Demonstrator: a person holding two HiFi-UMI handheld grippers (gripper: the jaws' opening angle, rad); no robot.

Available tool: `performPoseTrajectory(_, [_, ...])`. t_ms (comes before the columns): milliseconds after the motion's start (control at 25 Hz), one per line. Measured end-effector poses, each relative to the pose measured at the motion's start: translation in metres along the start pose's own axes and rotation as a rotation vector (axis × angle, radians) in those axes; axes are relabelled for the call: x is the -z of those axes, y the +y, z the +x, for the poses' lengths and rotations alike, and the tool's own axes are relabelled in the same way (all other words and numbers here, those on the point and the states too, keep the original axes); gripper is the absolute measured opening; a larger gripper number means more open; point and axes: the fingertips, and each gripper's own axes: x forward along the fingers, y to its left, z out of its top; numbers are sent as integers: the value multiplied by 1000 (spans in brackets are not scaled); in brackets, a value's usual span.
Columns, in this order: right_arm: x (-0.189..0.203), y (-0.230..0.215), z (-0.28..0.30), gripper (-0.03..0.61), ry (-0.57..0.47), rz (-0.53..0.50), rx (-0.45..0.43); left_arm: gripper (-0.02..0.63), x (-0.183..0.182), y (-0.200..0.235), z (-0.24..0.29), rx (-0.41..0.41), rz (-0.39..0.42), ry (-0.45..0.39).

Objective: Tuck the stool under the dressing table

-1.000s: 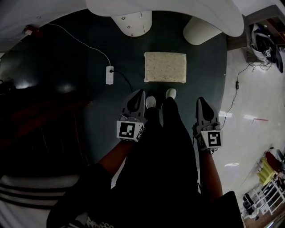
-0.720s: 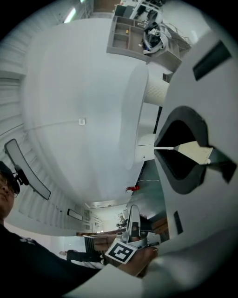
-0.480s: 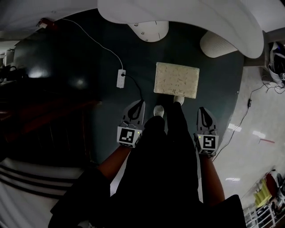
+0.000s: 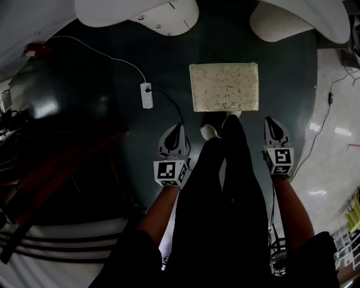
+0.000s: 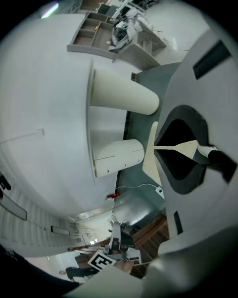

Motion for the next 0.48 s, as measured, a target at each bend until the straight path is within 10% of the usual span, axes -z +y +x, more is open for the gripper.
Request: performPoseTrajectory(480, [143,-7,98,40,112,-51,19,18,155,25,87,120,30,135])
